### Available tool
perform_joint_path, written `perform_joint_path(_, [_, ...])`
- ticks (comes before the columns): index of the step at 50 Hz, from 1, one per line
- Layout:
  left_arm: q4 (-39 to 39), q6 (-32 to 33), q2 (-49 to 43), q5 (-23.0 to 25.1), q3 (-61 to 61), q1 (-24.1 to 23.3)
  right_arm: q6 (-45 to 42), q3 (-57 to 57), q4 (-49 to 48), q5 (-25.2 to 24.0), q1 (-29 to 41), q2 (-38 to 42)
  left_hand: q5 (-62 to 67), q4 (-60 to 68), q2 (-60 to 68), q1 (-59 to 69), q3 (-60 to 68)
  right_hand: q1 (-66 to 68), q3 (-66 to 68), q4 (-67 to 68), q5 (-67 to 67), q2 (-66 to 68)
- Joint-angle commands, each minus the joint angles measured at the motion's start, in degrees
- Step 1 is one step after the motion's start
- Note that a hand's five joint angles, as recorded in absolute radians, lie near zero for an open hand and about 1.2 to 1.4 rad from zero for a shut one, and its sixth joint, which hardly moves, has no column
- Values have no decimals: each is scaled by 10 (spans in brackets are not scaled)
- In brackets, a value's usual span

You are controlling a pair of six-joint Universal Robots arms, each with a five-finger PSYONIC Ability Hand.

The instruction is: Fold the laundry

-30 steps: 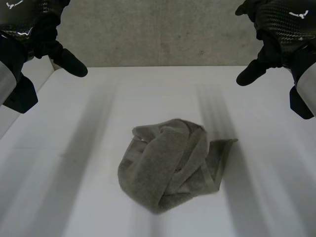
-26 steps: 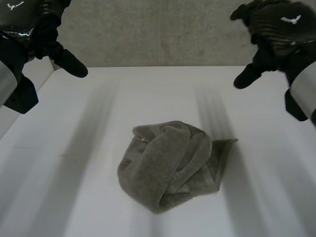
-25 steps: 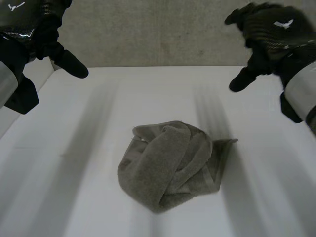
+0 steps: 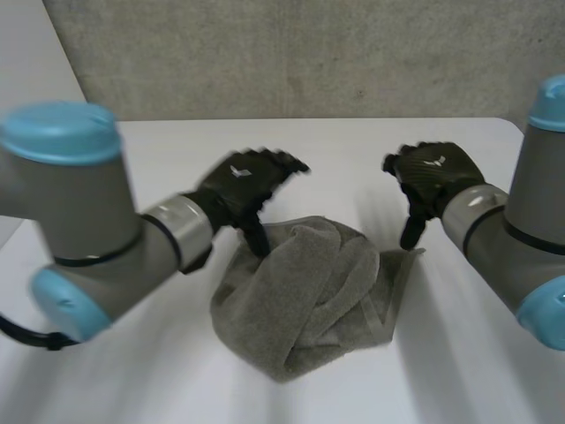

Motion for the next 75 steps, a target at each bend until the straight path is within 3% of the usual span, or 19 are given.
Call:
perform_joint_path(1, [19, 94, -128, 20, 57, -30, 21, 65, -12, -4, -50, -5, -6, 17, 18, 10, 17, -22, -21, -34, -32, -32])
perform_joint_path(5, [19, 139, -153, 18, 67, -34, 59, 108, -31, -6, -53, -5, 61, 84, 85, 78, 84, -22, -21, -34, -32, -32])
perform_joint_path(7, [19, 174, -153, 12, 66, -35, 82, 116, -39, -12, -53, -1, 424, 447, 448, 441, 447, -22, -21, -34, -32, -32])
perform_joint_path(8, [19, 174, -153, 12, 66, -35, 82, 117, -39, -12, -53, -1, 426, 449, 450, 443, 449, -22, -21, -34, -32, -32])
perform_joint_path(10, [18, 182, -140, -1, 62, -35, 137, 126, -50, -35, -53, 0, 679, 702, 704, 696, 702, -22, -21, -34, -32, -32])
perform_joint_path(15, [16, 183, -90, -59, 25, -33, 218, 117, -51, -82, -48, 28, 682, 705, 706, 698, 705, -22, -21, -34, -32, -32])
perform_joint_path(21, [21, 188, 6, -123, -65, -26, 292, 66, -37, -96, -30, 86, 682, 705, 706, 698, 705, -22, -21, -34, -32, -32])
perform_joint_path(34, [34, 187, 154, -132, -213, -20, 357, -18, 17, -108, 76, 176, 682, 705, 706, 698, 705, -22, -21, -34, -32, -32])
perform_joint_path(35, [34, 187, 154, -133, -213, -20, 358, -27, 17, -107, 83, 186, 682, 705, 706, 698, 705, 69, 70, 56, 58, 59])
perform_joint_path(36, [42, 186, 165, -133, -217, -20, 353, -34, 17, -104, 86, 191, 682, 705, 706, 698, 705, 255, 256, 242, 244, 245])
perform_joint_path(37, [51, 185, 172, -133, -217, -19, 353, -34, 17, -104, 86, 191, 682, 705, 706, 698, 705, 257, 258, 244, 246, 247])
perform_joint_path(39, [61, 183, 176, -133, -213, -13, 348, -60, 12, -96, 85, 188, 682, 705, 706, 698, 705, 677, 678, 664, 666, 667])
perform_joint_path(46, [116, 176, 189, -152, -146, 17, 271, -182, -32, -52, 79, 125, 682, 705, 706, 698, 705, 678, 679, 666, 668, 668])
perform_joint_path(50, [168, 120, 186, -222, -55, 22, 216, -214, -135, -18, 79, 74, 682, 705, 706, 698, 705, 678, 679, 666, 668, 668])
perform_joint_path(52, [187, 87, 186, -251, -33, 24, 172, -211, -247, 1, 78, 25, 682, 705, 706, 698, 705, 678, 679, 666, 668, 668])
perform_joint_path(55, [216, 28, 187, -288, -18, 26, 140, -189, -294, 1, 82, -9, 682, 705, 706, 698, 705, 678, 679, 666, 668, 668])
perform_joint_path(62, [215, -19, 182, -295, -81, 26, 125, -115, -288, -31, 89, -22, 682, 705, 706, 698, 705, 678, 679, 666, 668, 668])
perform_joint_path(66, [223, -19, 181, -290, -218, 20, 108, -72, -258, -64, 90, -13, 682, 705, 706, 698, 705, 678, 679, 666, 668, 668])
perform_joint_path(75, [205, -18, 154, -248, -375, 7, 19, -23, -135, -76, 104, 82, 635, 658, 659, 651, 658, 678, 679, 666, 668, 668])
